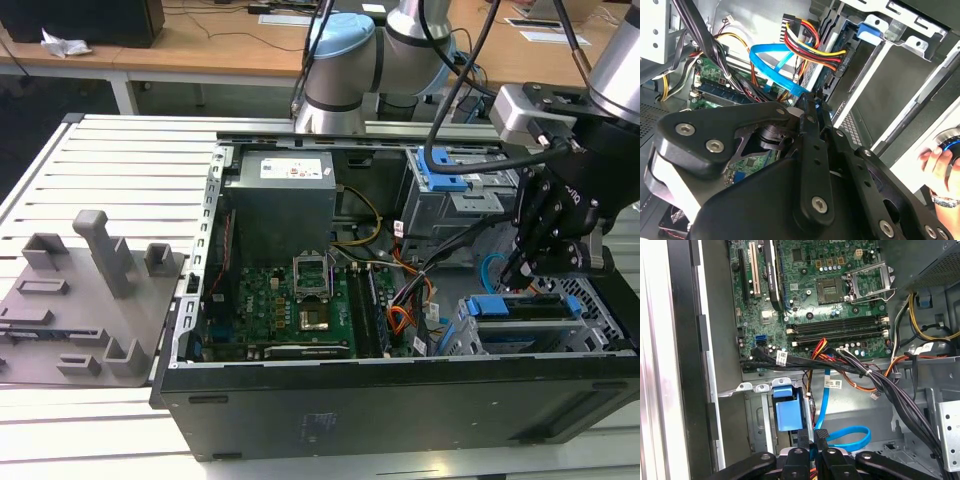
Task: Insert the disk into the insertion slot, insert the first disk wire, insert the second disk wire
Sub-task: 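Insert the second disk wire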
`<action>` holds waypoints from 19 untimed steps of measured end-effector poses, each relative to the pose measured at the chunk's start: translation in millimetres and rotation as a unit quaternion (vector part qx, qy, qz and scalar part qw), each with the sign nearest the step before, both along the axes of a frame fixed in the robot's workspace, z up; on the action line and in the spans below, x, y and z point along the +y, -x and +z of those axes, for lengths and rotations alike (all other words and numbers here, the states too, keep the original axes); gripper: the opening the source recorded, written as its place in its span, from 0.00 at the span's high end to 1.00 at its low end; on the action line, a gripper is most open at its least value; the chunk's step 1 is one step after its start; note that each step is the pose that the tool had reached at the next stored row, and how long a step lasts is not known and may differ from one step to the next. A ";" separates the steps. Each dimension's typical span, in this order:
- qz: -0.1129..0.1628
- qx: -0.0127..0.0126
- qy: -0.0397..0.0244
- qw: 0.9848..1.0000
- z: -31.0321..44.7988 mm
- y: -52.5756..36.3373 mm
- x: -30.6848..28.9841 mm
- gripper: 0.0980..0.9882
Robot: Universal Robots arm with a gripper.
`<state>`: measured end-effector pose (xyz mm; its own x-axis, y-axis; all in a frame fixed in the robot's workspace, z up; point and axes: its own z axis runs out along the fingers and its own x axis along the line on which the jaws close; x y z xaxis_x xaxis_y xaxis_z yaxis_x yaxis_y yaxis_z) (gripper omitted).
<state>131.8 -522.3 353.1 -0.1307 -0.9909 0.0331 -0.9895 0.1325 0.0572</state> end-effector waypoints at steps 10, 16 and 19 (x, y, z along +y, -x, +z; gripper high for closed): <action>0.000 0.000 0.000 1.000 -3.5 -0.6 0.0 0.93; 0.000 0.000 0.000 1.000 -4.9 -7.3 -3.6 0.93; 0.000 0.000 0.000 1.000 -5.9 -8.3 -6.8 0.93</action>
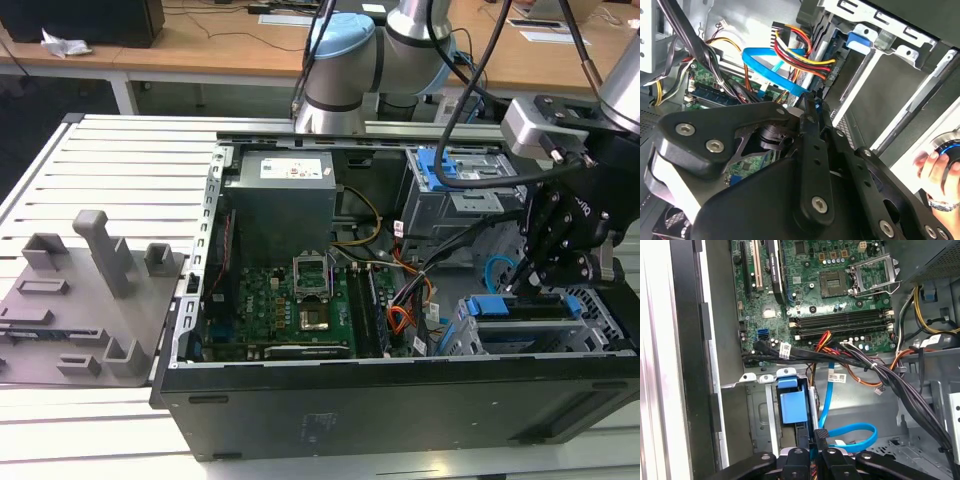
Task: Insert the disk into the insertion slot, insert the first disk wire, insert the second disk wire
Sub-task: 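Insert the second disk wire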
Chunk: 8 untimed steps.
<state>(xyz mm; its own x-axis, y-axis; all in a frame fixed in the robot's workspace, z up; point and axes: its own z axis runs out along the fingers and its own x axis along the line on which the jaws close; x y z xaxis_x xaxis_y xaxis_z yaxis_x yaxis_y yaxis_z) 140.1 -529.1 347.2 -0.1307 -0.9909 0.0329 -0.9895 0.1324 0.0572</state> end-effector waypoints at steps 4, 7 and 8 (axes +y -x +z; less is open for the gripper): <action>0.000 0.000 0.000 1.000 -1.3 -1.6 -2.8 0.93; 0.000 0.000 0.000 1.000 -2.6 -3.8 -3.0 0.93; 0.000 0.000 0.000 1.000 -3.1 -4.3 -3.0 0.93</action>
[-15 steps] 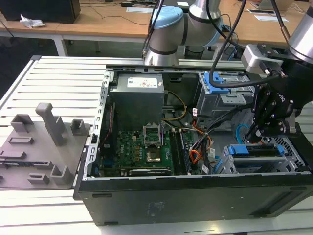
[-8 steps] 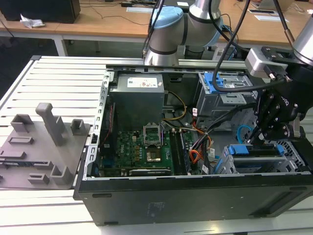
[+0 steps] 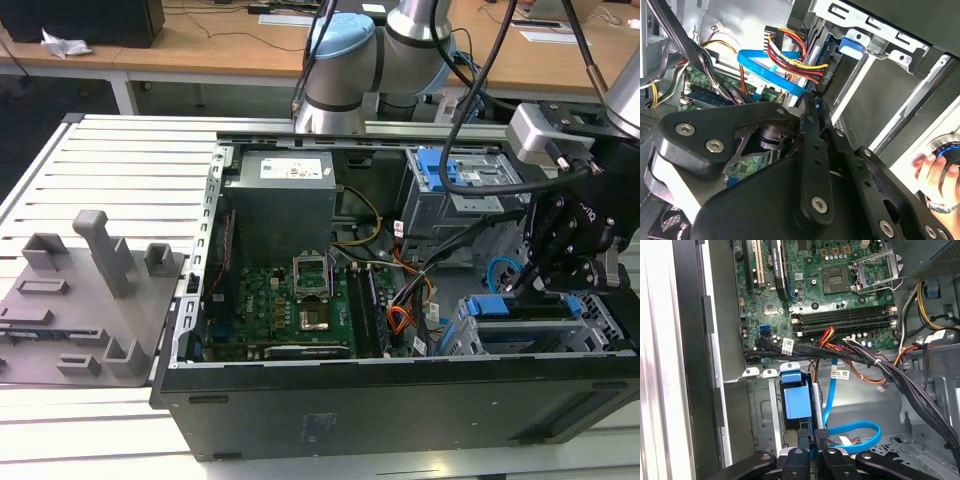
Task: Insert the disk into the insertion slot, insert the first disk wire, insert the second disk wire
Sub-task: 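Insert the second disk wire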
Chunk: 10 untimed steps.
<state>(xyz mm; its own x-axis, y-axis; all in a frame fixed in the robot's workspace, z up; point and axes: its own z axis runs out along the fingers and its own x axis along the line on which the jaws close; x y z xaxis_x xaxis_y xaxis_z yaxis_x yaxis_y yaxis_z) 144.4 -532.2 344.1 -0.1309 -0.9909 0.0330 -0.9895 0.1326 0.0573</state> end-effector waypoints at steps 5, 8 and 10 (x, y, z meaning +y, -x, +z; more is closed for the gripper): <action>0.000 0.000 0.000 1.000 -2.3 -0.4 -1.3 0.93; 0.000 0.000 0.000 1.000 -1.8 -0.4 -1.5 0.93; 0.000 0.000 -0.002 1.000 -1.2 -0.4 -1.5 0.93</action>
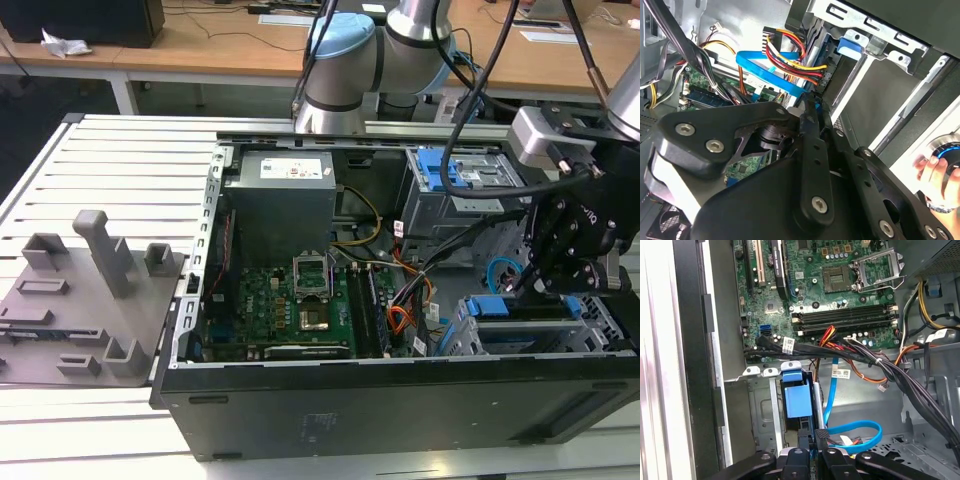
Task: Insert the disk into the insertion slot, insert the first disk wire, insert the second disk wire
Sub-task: 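Insert the second disk wire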
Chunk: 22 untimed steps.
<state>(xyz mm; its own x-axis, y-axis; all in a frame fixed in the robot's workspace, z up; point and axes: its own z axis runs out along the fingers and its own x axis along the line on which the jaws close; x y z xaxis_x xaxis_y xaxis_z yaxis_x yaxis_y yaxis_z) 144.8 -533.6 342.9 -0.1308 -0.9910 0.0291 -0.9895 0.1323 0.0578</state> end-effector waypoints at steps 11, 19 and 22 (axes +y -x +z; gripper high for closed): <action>0.005 0.000 -0.008 1.000 -0.5 -0.1 -2.4 0.93; 0.006 0.000 -0.008 1.000 -4.2 -0.3 -4.0 0.93; 0.006 0.000 -0.008 1.000 -4.2 -0.2 -4.2 0.92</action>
<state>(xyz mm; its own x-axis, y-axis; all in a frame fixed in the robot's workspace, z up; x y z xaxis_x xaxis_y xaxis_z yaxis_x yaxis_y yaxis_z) 145.0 -537.8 338.7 -0.1189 -0.9928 0.0128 -0.9910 0.1194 0.0601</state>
